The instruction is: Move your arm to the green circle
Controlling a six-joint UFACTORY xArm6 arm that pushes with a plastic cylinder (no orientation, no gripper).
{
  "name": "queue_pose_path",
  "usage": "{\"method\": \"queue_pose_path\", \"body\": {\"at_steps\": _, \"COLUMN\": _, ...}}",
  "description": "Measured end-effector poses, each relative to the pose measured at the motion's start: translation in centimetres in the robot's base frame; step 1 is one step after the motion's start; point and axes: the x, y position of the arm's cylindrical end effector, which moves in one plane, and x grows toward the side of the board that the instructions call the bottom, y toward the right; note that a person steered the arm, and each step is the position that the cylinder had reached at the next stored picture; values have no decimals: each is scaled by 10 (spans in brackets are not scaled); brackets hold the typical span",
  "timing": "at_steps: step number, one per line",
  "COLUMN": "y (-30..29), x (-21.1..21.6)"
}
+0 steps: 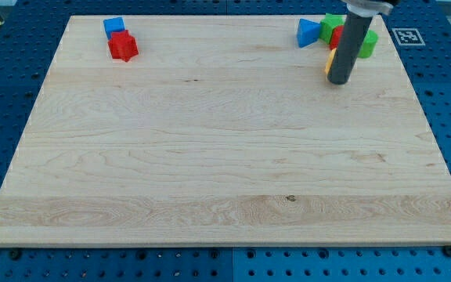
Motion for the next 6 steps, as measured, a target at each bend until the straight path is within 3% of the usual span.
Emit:
{"method": "queue_pose_path", "body": {"at_steps": 1, "y": -4, "x": -14}}
{"method": "queue_pose_path", "body": {"at_steps": 2, "y": -8, "x": 9}}
{"method": "queue_pose_path", "body": {"at_steps": 4, "y": 55, "x": 33}}
{"method": "queue_pose_path", "body": {"at_steps": 6, "y": 78, "x": -12}}
